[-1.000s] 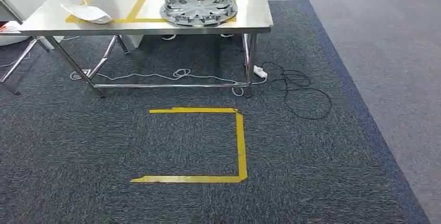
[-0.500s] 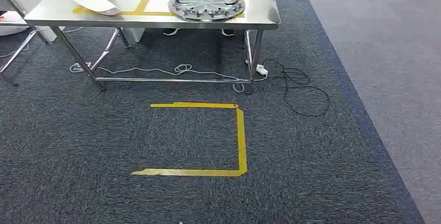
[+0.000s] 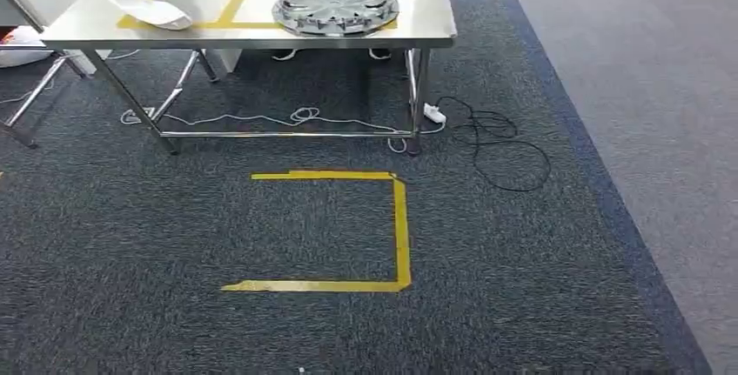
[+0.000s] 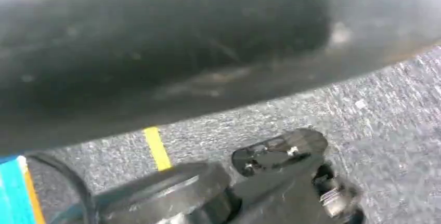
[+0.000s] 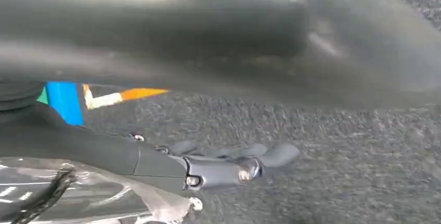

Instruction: Take the parts from the cabinet and place them on the table.

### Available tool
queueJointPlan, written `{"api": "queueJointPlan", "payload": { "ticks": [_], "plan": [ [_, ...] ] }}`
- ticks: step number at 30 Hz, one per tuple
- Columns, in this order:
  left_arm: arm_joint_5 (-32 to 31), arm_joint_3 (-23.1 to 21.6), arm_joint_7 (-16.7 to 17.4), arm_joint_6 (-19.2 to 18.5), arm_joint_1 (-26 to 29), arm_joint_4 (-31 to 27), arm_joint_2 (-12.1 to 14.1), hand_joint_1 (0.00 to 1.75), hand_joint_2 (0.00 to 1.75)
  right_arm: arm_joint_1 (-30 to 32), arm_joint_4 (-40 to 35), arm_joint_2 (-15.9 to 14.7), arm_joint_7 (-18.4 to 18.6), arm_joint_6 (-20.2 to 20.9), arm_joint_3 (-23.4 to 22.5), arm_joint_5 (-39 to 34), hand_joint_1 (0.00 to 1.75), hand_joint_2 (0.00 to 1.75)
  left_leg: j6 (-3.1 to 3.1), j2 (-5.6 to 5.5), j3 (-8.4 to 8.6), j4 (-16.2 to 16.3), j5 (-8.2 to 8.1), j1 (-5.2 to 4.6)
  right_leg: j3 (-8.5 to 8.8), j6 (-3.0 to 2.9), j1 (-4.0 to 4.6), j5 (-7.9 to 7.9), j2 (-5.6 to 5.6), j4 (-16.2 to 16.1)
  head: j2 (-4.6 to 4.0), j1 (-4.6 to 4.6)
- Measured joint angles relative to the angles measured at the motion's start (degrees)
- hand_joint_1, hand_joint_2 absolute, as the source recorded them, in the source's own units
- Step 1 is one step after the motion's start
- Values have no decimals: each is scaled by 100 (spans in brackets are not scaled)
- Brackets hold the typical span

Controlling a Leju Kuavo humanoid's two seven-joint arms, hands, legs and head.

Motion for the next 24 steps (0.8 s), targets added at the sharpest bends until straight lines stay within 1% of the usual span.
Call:
{"api": "queueJointPlan", "payload": {
  "ticks": [1,2,3,4,5,6,7,8,9,10,11,12,13,14,15,16,17,18,19,20,21,22,23,24],
  "plan": [
    [0,0,0,0,1,2,-4,0,0,10,0,0,0,0,-19,-2,0,0,-51,39,-29,30,-15,16,-226,55,-49,-156,-2,416,0,0],
    [0,0,0,-2,5,2,-11,0,0,19,-2,0,0,0,-39,-4,0,0,-97,68,-60,73,-29,39,-354,101,-90,-179,-4,627,0,-7],
    [0,0,0,-2,9,2,-15,0,0,27,-2,-2,-2,0,-57,-4,0,0,-163,109,-92,135,-61,82,-352,156,-128,-59,-14,574,0,-2],
    [0,2,0,-4,9,2,-22,0,0,30,-2,-4,-2,0,-76,-4,0,0,-230,148,-136,230,-104,141,-207,228,-172,181,-37,255,0,-2],
    [0,2,0,-7,9,2,-26,0,0,28,-2,-7,-9,0,-79,-4,0,0,-322,187,-192,367,-169,214,24,313,-224,442,-97,-228,0,2],
    [-2,2,0,-7,9,2,-31,0,0,17,-2,-7,-11,0,-81,-4,0,0,-440,245,-271,570,-260,289,273,427,-277,588,-275,-725,0,4],
    [0,2,4,-2,3,-2,13,0,0,5,20,29,-11,9,-81,-4,0,0,-536,269,-305,665,-330,249,73,427,-209,516,-337,-427,0,25],
    [-2,4,0,2,11,0,3,0,0,-12,14,40,-18,7,-81,-4,0,0,-579,283,-337,820,-444,283,68,261,-210,504,-290,-455,0,101],
    [-4,4,0,2,8,0,13,0,0,-15,6,24,-11,11,-85,-9,0,0,-612,303,-306,805,-464,260,26,111,-207,457,-220,-382,0,43],
    [-4,4,0,2,9,0,4,0,0,-17,4,20,-22,6,-85,-7,0,0,-632,332,-278,800,-479,262,23,56,-210,443,-191,-352,2,-35],
    [-4,4,0,2,8,0,11,0,0,-19,7,22,-22,9,-87,-7,0,0,-638,348,-262,800,-478,276,13,20,-213,445,-135,-319,0,-26],
    [-4,4,0,2,7,2,7,0,0,-12,7,17,-22,11,-94,-9,0,0,-664,280,-260,830,-530,302,-5,-31,-203,468,-95,-311,0,-48],
    [-4,4,0,2,6,2,7,0,0,-12,7,20,-20,15,-94,-9,0,0,-646,97,-320,1014,-781,299,29,-64,-199,488,-59,-310,0,-61],
    [-4,4,0,2,10,2,9,0,0,-18,7,20,-24,17,-96,-11,0,0,-622,-3,-452,1385,-1066,267,12,-92,-191,523,-12,-314,0,-57],
    [-2,4,0,2,18,2,7,0,0,-18,7,20,-26,24,-96,-13,0,0,-599,-48,-651,1903,-1342,229,-17,-117,-175,547,45,-315,0,-68],
    [-2,4,0,2,21,2,7,0,0,-17,7,20,-31,35,-98,-15,0,0,-564,-64,-838,2366,-1531,200,-40,-135,-149,558,106,-315,0,-70],
    [0,4,0,2,25,2,7,0,0,-12,7,20,-37,52,-107,-22,0,0,-510,-66,-965,2678,-1613,169,-51,-145,-114,564,172,-315,0,-64],
    [2,4,-4,2,26,2,7,0,0,-6,7,20,-48,65,-120,-37,0,0,-449,-75,-972,2701,-1556,132,-52,-147,-83,565,242,-315,0,-63],
    [2,4,-15,0,24,2,7,0,0,-7,7,20,-68,74,-127,-50,0,0,-364,-89,-879,2515,-1395,88,-50,-150,-51,567,321,-315,0,-68],
    [2,4,-31,0,19,2,7,0,0,-12,7,20,-92,90,-129,-57,0,0,-246,-146,-692,2072,-1123,29,-41,-158,-12,572,417,-316,0,-63],
    [2,4,-55,0,19,2,9,0,0,-24,7,20,-123,129,-129,-68,0,0,-104,-310,-464,1526,-839,-37,-34,-168,15,579,509,-320,0,-63],
    [2,9,-70,0,22,0,50,0,0,-28,15,45,-136,157,-129,-72,0,0,37,-656,-337,1161,-687,-96,-54,-179,-20,586,560,-326,0,-53],
    [2,11,-90,0,28,4,52,0,0,-63,15,57,-144,166,-131,-76,0,0,114,-812,-312,1097,-697,-69,-73,-162,38,596,639,-311,0,-31],
    [9,15,-98,2,35,4,61,0,0,-75,15,59,-149,164,-131,-83,0,0,73,-752,-293,1046,-673,-104,-99,-135,-24,619,718,-322,0,-46]
  ]
}}
